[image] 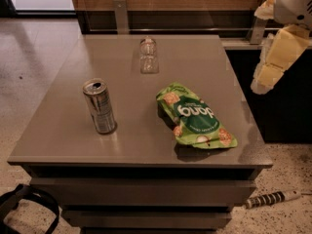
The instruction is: Place water bottle upright
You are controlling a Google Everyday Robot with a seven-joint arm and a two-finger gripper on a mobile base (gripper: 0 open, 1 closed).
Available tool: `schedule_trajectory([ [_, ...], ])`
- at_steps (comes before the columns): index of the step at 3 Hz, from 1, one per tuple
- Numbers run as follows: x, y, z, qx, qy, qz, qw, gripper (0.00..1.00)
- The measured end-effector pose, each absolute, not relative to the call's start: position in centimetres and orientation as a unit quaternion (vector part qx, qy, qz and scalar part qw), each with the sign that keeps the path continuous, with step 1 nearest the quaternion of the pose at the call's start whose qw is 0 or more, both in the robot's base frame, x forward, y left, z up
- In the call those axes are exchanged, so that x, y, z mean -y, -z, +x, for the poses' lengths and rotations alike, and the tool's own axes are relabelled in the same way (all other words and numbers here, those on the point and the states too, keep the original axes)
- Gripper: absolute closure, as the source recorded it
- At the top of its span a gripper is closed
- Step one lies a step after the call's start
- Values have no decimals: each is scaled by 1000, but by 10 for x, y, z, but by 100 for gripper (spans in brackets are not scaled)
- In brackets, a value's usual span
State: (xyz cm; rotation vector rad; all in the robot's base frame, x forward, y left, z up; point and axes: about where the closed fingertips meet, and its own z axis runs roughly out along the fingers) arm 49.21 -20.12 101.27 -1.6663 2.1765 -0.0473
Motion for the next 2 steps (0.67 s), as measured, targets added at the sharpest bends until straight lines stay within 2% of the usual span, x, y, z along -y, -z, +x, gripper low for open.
schedule_trajectory([
  [2, 169, -1037, 568, -805, -39, -542, 239, 0],
])
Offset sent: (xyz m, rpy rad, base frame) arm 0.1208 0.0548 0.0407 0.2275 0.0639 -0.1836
